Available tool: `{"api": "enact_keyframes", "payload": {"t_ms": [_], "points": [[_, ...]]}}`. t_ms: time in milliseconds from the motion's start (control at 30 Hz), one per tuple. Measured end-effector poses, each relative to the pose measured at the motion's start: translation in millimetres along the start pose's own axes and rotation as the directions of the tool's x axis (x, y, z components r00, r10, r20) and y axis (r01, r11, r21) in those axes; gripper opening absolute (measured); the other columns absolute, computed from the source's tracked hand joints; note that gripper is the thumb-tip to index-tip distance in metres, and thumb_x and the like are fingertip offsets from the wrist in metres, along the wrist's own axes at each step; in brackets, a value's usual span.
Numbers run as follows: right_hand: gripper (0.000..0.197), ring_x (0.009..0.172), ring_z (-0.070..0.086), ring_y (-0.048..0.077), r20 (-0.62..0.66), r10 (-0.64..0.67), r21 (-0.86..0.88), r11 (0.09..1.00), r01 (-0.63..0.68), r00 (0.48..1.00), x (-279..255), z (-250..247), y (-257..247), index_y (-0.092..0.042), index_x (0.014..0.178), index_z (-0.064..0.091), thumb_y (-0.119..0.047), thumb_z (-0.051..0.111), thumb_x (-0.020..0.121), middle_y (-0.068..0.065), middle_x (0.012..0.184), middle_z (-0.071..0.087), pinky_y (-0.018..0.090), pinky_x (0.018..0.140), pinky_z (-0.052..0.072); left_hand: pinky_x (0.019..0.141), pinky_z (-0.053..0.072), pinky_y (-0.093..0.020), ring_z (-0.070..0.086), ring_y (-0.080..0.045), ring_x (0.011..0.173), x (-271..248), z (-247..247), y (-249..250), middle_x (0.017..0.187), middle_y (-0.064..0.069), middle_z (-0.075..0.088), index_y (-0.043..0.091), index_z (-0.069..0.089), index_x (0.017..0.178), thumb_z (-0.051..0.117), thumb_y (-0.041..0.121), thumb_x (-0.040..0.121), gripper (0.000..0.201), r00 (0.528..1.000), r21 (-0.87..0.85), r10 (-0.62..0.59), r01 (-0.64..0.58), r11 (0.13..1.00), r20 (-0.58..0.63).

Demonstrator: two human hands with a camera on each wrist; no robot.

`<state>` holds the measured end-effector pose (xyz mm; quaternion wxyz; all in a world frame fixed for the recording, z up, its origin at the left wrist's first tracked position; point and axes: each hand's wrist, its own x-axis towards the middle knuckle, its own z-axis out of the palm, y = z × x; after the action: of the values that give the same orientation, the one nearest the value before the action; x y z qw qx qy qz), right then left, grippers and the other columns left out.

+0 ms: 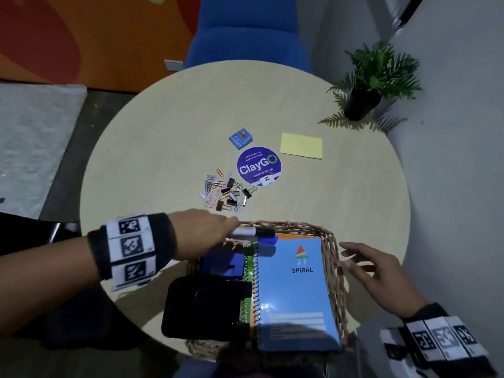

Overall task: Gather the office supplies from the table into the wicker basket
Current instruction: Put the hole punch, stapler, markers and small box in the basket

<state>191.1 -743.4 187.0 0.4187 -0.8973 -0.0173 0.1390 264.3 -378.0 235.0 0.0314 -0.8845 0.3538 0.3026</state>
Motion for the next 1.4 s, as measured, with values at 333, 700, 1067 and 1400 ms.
{"api": "enact_keyframes", "payload": {"t_ms": [333,700,1067,1400], "points": [[0.032,0.092,0.065,0.005,0.019,-0.015,-0.072,0.997,0.016,1.0,-9.5,21.3,-22.3,-0.028,0.117,0.062,-0.015,0.064,0.088,-0.015,0.098,0.069,0.021,0.078,0.055,0.082,0.047,-0.042,0.059,-0.036,0.104,-24.0,53.4,-5.1,0.122,-0.011,0.055,0.016,0.046,0.126,0.045,0.031,0.096,0.034,0.966,0.091,0.042,-0.067,0.994,0.254],[0.034,0.091,0.064,0.006,0.083,-0.015,-0.142,0.989,0.026,0.996,-1.2,23.7,-40.4,-0.027,0.121,0.061,-0.021,0.066,0.087,-0.011,0.101,0.067,0.026,0.08,0.055,0.09,0.047,-0.045,0.04,-0.031,0.121,-35.9,58.8,-4.5,0.138,-0.007,0.035,0.034,0.023,0.143,0.046,0.043,0.092,0.056,0.986,0.102,0.049,-0.066,0.993,0.159],[0.036,0.103,0.061,0.023,0.158,-0.054,-0.513,0.849,0.129,0.986,211.4,0.8,-67.2,-0.02,0.124,0.057,-0.026,0.061,0.089,0.004,0.118,0.065,0.037,0.091,0.049,0.085,0.047,-0.023,0.053,0.001,0.107,-75.0,23.7,-24.5,0.123,0.025,0.045,0.046,0.033,0.136,0.015,0.066,0.079,0.063,0.943,-0.312,-0.26,0.187,0.931,-0.209],[0.067,0.137,0.033,0.033,0.423,-0.172,-0.57,0.713,0.409,0.89,368.5,103.0,-113.3,-0.027,0.146,0.029,-0.013,0.057,0.087,0.008,0.157,0.022,0.044,0.106,0.04,0.078,0.052,-0.031,0.065,-0.011,0.085,-3.7,7.0,-80.1,0.097,0.002,0.069,0.02,0.064,0.113,0.062,0.024,0.089,0.024,0.537,-0.774,-0.777,0.319,0.547,-0.328]]}}
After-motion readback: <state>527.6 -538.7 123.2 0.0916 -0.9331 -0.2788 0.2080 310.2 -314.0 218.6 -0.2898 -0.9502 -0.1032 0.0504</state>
